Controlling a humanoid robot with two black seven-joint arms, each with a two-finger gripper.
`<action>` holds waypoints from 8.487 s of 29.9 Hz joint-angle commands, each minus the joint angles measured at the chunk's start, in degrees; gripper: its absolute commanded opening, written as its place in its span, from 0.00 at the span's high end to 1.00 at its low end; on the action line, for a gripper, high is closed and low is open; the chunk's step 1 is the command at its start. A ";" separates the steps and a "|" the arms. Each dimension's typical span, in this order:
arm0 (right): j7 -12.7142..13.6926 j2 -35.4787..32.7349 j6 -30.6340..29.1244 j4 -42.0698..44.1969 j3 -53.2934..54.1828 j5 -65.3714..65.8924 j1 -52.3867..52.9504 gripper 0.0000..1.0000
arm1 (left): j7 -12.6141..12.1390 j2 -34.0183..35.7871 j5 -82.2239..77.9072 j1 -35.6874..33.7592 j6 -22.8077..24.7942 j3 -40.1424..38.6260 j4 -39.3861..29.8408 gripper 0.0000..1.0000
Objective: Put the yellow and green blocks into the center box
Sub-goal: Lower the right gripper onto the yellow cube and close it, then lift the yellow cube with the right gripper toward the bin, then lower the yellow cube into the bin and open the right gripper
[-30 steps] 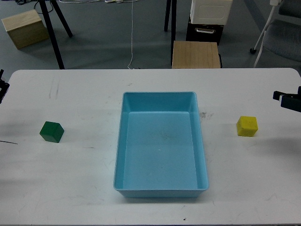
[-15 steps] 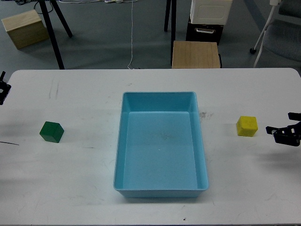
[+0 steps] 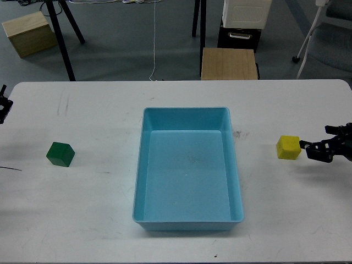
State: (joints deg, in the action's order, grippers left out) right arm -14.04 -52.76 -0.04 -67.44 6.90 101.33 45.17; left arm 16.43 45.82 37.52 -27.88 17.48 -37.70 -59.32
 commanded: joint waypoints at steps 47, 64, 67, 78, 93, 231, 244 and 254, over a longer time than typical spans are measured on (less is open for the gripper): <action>-0.02 10.66 1.71 9.95 -2.94 -0.70 -0.09 0.02 | 0.35 -0.20 -1.23 0.28 0.09 0.00 0.52 0.00; -0.20 11.01 1.62 10.22 -2.94 -0.70 -0.35 0.02 | 0.35 -0.64 -1.23 0.28 0.09 0.00 0.61 0.00; -0.29 11.01 1.62 10.22 -2.94 -0.70 -0.35 0.02 | 0.35 -0.64 -1.23 0.28 0.18 0.00 0.61 0.00; -0.46 11.01 1.36 10.31 -3.03 -0.70 -0.61 0.24 | 0.35 -0.99 -1.31 0.46 0.27 0.00 0.70 0.00; -0.64 11.01 1.00 10.22 -3.03 -0.70 -0.53 0.56 | 0.35 -0.99 -1.31 0.46 0.18 0.00 0.79 0.00; -10.04 43.09 -18.24 11.62 -36.08 -23.46 32.87 0.81 | 0.53 -1.43 -1.58 0.81 0.97 -0.09 1.93 0.00; -10.13 43.09 -17.37 12.42 -34.85 -24.16 32.35 0.15 | 0.53 -1.35 -1.58 0.72 0.97 -0.09 1.93 0.00; -10.22 43.00 -17.89 12.42 -31.24 -24.16 31.20 0.01 | 0.53 -1.35 -1.58 0.72 0.97 -0.09 1.93 0.00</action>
State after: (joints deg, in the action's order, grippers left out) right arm -24.26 -9.67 -17.90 -55.01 -24.52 77.14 76.41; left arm 16.97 44.47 35.95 -27.16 18.46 -37.79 -57.39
